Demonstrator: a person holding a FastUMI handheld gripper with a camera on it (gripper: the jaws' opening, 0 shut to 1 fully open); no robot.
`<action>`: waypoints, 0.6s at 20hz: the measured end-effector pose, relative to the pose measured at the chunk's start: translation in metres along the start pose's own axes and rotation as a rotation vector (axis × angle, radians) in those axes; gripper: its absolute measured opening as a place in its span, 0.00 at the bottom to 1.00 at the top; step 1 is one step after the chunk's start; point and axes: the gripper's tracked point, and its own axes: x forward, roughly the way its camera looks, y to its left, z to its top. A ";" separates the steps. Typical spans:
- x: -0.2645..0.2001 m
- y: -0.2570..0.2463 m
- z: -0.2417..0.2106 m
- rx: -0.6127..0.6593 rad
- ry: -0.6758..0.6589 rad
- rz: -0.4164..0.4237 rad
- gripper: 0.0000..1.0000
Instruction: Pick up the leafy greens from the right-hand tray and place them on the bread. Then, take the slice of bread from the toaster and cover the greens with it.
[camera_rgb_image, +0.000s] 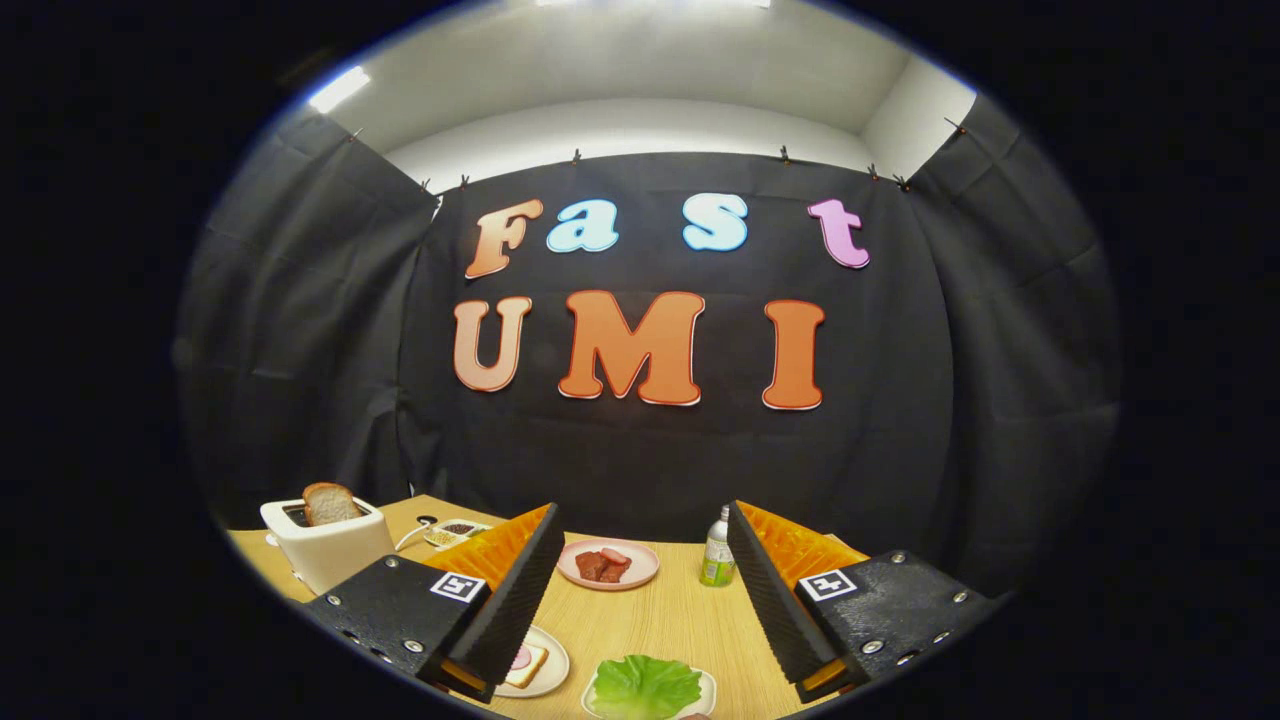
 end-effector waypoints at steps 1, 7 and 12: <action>0.002 0.001 -0.007 0.002 0.025 0.007 0.98; 0.010 0.006 -0.048 0.026 0.205 0.036 0.98; 0.013 0.015 -0.083 0.059 0.334 0.081 0.97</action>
